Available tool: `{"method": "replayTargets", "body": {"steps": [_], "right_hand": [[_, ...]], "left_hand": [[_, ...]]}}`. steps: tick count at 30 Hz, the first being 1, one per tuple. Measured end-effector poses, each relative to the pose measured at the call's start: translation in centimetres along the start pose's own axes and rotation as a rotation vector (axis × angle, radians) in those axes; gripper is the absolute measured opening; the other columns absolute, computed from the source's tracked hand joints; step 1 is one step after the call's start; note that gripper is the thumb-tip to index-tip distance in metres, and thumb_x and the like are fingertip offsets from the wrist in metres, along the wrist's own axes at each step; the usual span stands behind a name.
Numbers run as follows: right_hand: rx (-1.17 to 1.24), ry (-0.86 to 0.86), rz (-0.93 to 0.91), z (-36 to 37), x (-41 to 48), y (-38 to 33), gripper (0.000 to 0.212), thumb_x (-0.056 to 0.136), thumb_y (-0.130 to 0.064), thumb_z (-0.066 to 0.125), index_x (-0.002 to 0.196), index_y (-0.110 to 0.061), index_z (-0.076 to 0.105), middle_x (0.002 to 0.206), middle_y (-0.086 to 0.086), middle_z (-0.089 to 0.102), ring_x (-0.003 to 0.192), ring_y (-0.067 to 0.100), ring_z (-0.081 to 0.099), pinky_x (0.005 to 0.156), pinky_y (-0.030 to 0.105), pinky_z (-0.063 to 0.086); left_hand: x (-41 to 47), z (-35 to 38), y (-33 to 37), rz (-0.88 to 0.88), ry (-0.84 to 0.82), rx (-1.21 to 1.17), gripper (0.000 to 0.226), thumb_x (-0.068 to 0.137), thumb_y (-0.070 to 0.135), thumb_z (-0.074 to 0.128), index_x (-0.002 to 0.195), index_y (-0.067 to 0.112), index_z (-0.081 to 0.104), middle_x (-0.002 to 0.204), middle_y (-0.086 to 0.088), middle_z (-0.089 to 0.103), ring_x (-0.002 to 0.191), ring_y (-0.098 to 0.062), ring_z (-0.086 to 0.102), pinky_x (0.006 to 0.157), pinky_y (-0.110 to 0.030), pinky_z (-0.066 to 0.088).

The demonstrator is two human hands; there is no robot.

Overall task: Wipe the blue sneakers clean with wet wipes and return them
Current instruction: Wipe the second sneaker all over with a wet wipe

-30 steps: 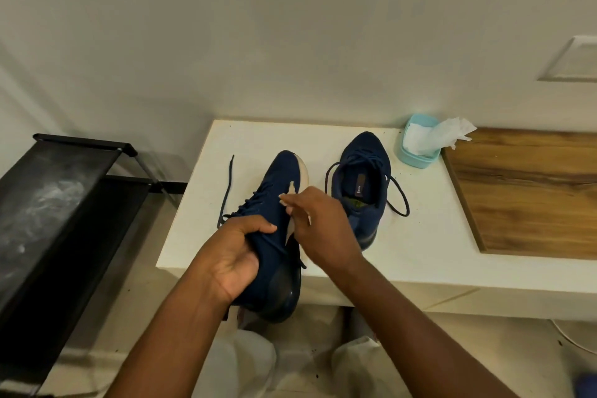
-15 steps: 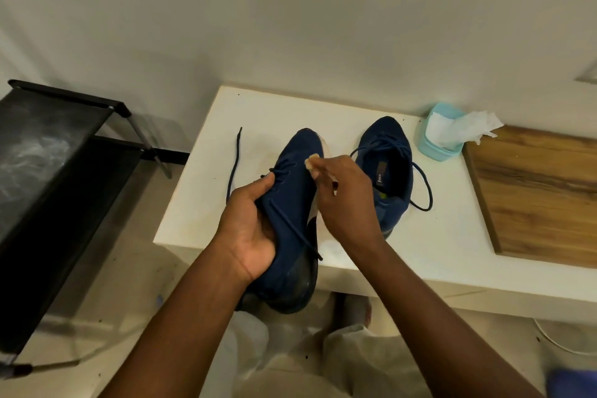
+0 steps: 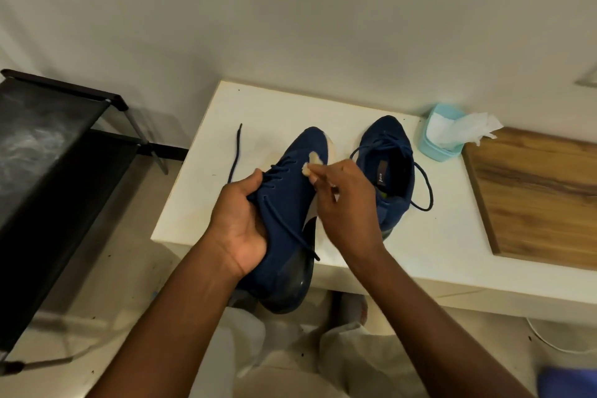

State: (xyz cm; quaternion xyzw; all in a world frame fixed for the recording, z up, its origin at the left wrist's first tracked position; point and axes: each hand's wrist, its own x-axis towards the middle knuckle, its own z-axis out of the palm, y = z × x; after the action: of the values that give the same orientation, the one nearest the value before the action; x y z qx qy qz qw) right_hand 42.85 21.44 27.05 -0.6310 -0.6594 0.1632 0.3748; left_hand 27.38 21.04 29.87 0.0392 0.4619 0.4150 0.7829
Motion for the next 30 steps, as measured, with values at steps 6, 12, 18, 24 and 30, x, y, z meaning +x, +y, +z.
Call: {"method": "replayTargets", "body": {"steps": [6, 12, 18, 24, 30], "right_hand": [[0.0, -0.234, -0.182, -0.9, -4.2, -1.1, 0.031, 0.089, -0.002, 0.066, 0.112, -0.021, 0.075, 0.094, -0.004, 0.063, 0.084, 0.005, 0.058, 0.075, 0.013, 0.048], [-0.023, 0.008, -0.071, 0.3, 2.1, -0.1, 0.017, 0.091, -0.008, 0.066, 0.1, -0.018, 0.075, 0.091, -0.003, 0.065, 0.079, 0.005, 0.058, 0.072, 0.016, 0.048], [-0.101, 0.01, -0.059, 0.5, 2.0, -0.5, 0.023, 0.099, -0.013, 0.055, 0.114, -0.017, 0.071, 0.103, 0.002, 0.061, 0.092, 0.015, 0.06, 0.081, 0.031, 0.052], [-0.047, -0.215, -0.029, -0.6, -3.3, -0.8, 0.019, 0.091, -0.013, 0.068, 0.106, -0.021, 0.076, 0.094, -0.004, 0.066, 0.084, 0.008, 0.061, 0.076, 0.026, 0.054], [-0.023, -0.144, 0.032, 0.0, 0.1, -0.4, 0.013, 0.092, -0.023, 0.068, 0.103, -0.026, 0.075, 0.096, -0.009, 0.068, 0.089, 0.007, 0.06, 0.08, 0.028, 0.053]], "left_hand": [[0.3, -1.0, 1.1, 0.029, 0.008, 0.098, 0.035, 0.093, 0.031, 0.066, 0.118, 0.007, 0.073, 0.113, -0.016, 0.074, 0.086, -0.029, 0.073, 0.084, -0.039, 0.058], [0.3, -1.1, 1.0, 0.027, 0.091, 0.17, 0.029, 0.092, 0.015, 0.066, 0.119, 0.006, 0.071, 0.107, -0.017, 0.076, 0.091, -0.033, 0.071, 0.078, -0.04, 0.056], [0.5, -1.0, 0.7, 0.047, 0.087, 0.187, 0.025, 0.093, 0.014, 0.065, 0.116, 0.007, 0.071, 0.103, -0.016, 0.077, 0.09, -0.032, 0.072, 0.077, -0.04, 0.057], [0.7, -1.4, 1.0, 0.042, 0.12, 0.158, 0.019, 0.094, 0.018, 0.064, 0.108, 0.007, 0.072, 0.086, -0.013, 0.078, 0.063, -0.026, 0.073, 0.062, -0.034, 0.055], [0.7, -1.5, 1.1, 0.05, 0.147, 0.159, 0.022, 0.092, 0.02, 0.067, 0.11, 0.007, 0.072, 0.086, -0.012, 0.078, 0.077, -0.029, 0.072, 0.067, -0.036, 0.055]]}}
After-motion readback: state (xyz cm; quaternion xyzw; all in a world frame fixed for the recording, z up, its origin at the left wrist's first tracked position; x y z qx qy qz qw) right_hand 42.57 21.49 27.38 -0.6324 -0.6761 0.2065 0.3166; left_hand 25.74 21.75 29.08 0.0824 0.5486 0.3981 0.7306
